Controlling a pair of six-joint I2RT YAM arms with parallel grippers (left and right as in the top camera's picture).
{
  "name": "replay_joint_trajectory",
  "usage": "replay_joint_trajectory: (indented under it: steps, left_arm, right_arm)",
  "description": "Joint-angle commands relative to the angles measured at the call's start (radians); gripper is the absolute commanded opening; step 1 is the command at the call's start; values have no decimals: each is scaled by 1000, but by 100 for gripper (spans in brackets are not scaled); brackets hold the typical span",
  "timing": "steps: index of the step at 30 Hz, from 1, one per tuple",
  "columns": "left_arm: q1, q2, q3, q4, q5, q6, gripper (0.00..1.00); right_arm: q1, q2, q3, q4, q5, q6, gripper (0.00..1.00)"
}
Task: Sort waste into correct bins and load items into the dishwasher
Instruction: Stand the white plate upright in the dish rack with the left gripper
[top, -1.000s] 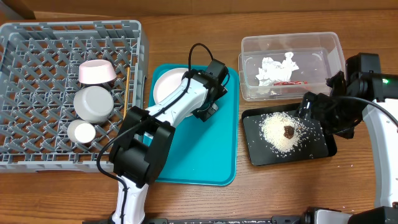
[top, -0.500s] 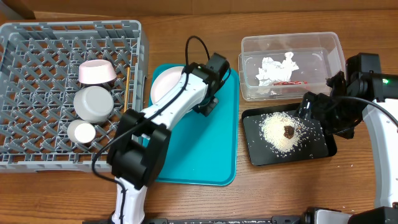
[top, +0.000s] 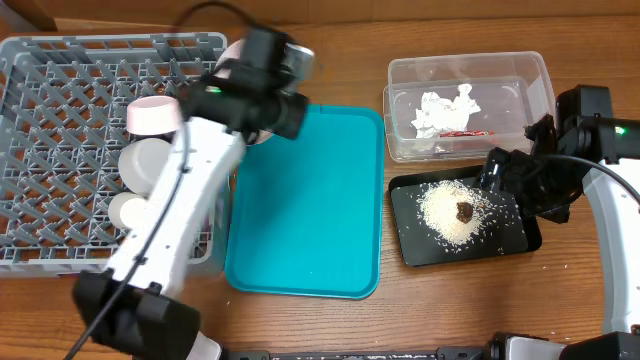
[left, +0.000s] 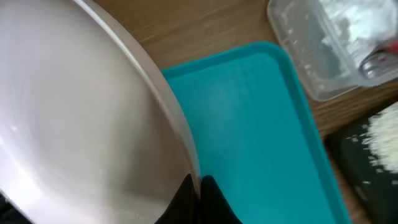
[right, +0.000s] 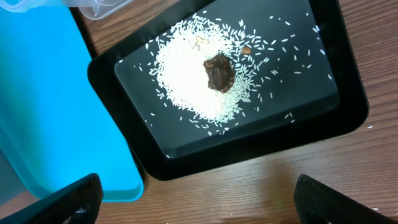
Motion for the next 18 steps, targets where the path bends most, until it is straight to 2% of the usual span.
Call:
replay_joint_trajectory:
  steps: [1,5,9,13,18]
  left_arm:
    - [156,-31,22,-5,403,51,4]
    - [325,-29,21,-40,682,143,4]
    - [417,-14,20,-82,724,161,4]
    - [463,37,20,-160,808,271,4]
    - [491,128,20,-179,808,271,4]
  right_arm:
    - [-1,-8,13,2,3,-5,100]
    - [-1,-8,13,3,4,-5,100]
    - [-1,-8,13,3,3,-5,100]
    - [-1,-8,13,3,3,-5,100]
    - [-1,-8,13,2,3,-5,100]
